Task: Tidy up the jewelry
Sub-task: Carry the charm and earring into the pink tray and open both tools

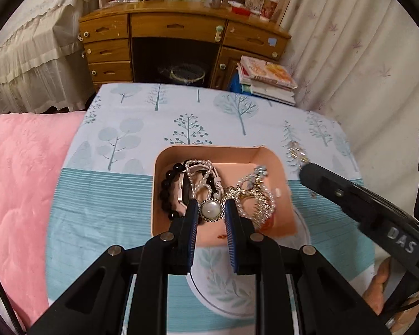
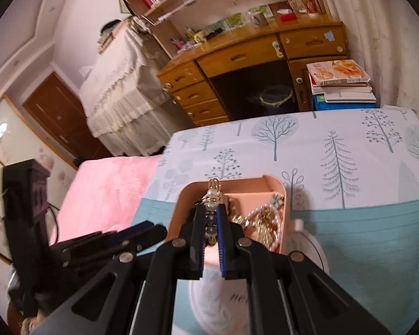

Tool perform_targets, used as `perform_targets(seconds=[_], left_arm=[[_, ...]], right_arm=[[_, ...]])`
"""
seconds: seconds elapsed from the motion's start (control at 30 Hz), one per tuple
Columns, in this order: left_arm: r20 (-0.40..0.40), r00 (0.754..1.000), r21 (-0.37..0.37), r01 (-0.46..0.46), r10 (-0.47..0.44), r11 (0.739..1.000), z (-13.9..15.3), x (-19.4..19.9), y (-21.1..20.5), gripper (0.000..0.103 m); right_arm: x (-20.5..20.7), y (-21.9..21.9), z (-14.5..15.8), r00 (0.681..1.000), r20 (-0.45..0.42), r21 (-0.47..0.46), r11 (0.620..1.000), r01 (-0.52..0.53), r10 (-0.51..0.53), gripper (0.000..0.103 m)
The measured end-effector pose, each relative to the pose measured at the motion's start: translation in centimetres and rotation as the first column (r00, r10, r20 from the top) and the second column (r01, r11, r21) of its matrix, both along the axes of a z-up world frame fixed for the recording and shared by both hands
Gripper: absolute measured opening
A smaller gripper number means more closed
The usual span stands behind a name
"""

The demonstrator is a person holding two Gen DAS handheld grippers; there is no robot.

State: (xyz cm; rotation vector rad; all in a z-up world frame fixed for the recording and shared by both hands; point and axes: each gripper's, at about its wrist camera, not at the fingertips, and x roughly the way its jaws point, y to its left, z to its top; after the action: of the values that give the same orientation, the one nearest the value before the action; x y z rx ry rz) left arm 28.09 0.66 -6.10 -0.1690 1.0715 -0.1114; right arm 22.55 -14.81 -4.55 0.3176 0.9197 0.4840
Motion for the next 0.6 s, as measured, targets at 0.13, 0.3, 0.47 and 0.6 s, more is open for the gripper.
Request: perform_targets(seconds=[0.13,0.3,0.47,0.6], left_arm=[[-0.025,1.0,-0.009,0.001,-0.001,1.0,-2.1,1.5,-0.1,0.024],[0.017,1.0,0.002,0.01,-0.01,1.0,-2.4,1.1,0.0,0.067],[0.035,0.999,0.018,0.017,-0.017,1.0,-2.4,0.3,0.3,0.067],[0.046,0.999,0.024,0.002,-0.004,1.0,-2.3,-0.7,0.9,0.067]], right_arm=[[2.6,1.2,-2.3,0.999,-0.017,-0.034,0.999,0.033,-0.033,0.008],[3.9,1.3,-4.3,0.995,-0.074,-0.041,0.997,0.058,-0.061,0.009],[3.0,1.0,-4.6,0.996,-0.055,-0.056,0.996,0.069,-0.072,0.009],[1.6,0.5,-4.1,0.996,-0.039,-0.035,0.996,0.078,-0.079,0.009]])
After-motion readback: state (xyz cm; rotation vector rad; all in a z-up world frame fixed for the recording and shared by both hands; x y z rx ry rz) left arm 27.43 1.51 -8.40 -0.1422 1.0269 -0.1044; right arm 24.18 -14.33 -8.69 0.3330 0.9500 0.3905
